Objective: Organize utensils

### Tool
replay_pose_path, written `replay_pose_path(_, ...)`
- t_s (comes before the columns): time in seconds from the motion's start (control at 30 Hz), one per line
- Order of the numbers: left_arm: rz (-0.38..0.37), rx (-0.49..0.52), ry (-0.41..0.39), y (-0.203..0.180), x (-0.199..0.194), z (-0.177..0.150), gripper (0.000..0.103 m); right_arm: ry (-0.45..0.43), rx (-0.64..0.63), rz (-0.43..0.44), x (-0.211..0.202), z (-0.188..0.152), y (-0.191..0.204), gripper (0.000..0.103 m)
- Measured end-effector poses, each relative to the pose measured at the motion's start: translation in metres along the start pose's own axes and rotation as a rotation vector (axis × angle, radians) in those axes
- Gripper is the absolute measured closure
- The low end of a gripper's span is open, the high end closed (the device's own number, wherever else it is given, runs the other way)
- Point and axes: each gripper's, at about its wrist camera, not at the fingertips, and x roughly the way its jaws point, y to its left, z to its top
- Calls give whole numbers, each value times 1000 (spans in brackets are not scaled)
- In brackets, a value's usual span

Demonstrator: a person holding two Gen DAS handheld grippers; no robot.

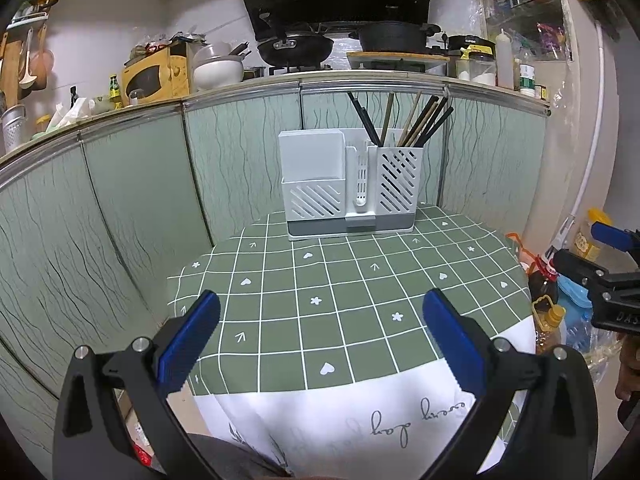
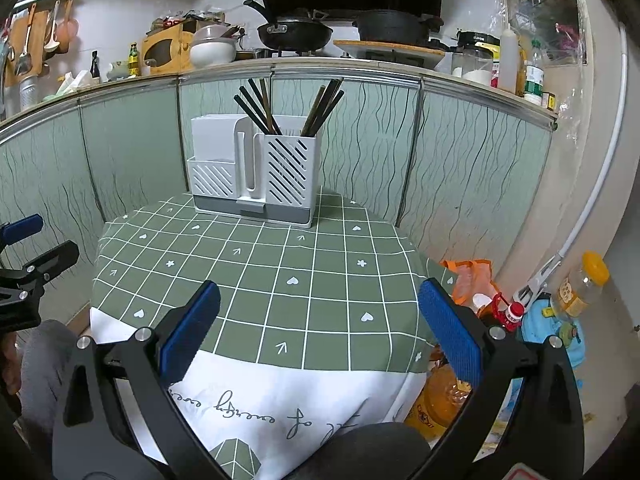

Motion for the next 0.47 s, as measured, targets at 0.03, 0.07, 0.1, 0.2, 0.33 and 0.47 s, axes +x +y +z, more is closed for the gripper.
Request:
replay_pose_path(0.03, 0, 2, -1, 0, 0, 0, 4, 0, 0, 0, 0, 0, 0, 8)
replay_pose_path(0.07, -2, 1, -1, 0, -1, 0, 4, 0, 1, 1, 0, 0, 0, 8)
replay_pose_path(0.1, -4, 0, -2, -1, -2, 0, 4, 0, 2, 3, 0, 0, 0, 8)
replay_pose_path(0.2, -6, -5, -6, 0, -2, 1, 4, -1, 2, 2, 0, 0, 0, 8)
replay_pose_path(0.33, -4, 2, -7, -1, -3, 1, 4, 0, 4, 2, 0, 0, -1, 8)
replay_pose_path(0.47, -12, 0, 4, -2, -1, 0, 4, 5, 9, 5, 1, 0, -1, 8)
